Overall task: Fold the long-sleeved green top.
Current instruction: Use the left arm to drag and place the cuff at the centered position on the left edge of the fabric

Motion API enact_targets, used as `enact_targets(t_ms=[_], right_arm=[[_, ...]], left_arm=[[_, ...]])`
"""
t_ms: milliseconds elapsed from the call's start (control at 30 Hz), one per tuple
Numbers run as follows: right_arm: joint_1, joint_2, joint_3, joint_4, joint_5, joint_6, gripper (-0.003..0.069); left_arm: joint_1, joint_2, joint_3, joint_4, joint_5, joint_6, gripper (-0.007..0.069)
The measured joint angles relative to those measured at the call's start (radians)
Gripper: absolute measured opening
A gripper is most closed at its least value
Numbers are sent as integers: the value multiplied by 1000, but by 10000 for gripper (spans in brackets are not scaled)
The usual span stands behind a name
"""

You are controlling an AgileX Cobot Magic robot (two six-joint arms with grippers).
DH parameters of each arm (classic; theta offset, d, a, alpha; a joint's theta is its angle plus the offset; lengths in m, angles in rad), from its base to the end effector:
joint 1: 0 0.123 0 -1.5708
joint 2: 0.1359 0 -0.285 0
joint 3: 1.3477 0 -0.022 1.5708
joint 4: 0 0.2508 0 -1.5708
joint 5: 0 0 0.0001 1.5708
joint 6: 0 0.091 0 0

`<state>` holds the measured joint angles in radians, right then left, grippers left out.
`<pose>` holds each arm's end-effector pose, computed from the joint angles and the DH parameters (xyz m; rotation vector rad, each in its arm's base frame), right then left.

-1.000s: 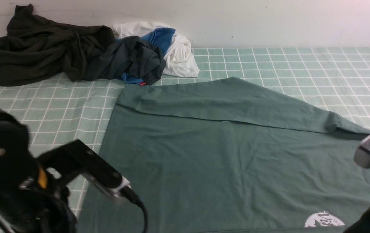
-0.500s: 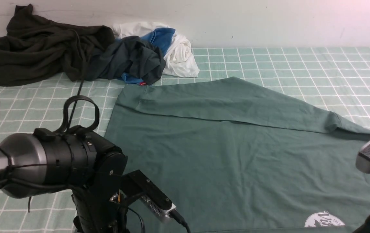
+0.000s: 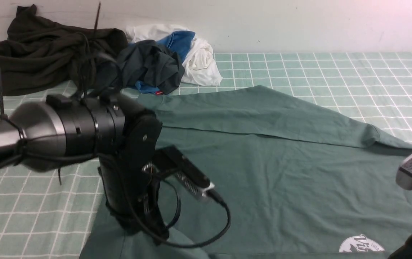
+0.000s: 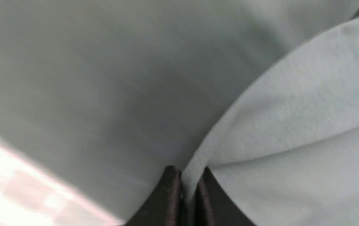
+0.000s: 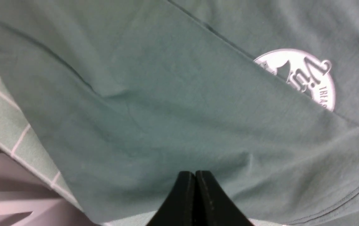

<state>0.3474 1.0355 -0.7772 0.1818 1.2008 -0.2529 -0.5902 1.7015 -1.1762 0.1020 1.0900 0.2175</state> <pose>0.1435 0.0683 0.2767 -0.8001 2.8284 0.2729 0.2667 -0.1688 0.2209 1.2742 2.8043 0.1263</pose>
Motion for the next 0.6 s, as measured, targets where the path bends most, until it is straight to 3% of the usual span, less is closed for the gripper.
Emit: enact_targets(t_ms=[167, 333, 600], right_arm=[[0, 0, 0, -134, -62, 135, -14], [0, 0, 1, -273, -83, 277, -11], [0, 0, 1, -312, -84, 320, 13]], left_arm=[[11, 31, -280, 61, 78, 12, 24], [55, 105, -487, 41, 123, 57, 27], [151, 274, -572, -37, 131, 96, 50]])
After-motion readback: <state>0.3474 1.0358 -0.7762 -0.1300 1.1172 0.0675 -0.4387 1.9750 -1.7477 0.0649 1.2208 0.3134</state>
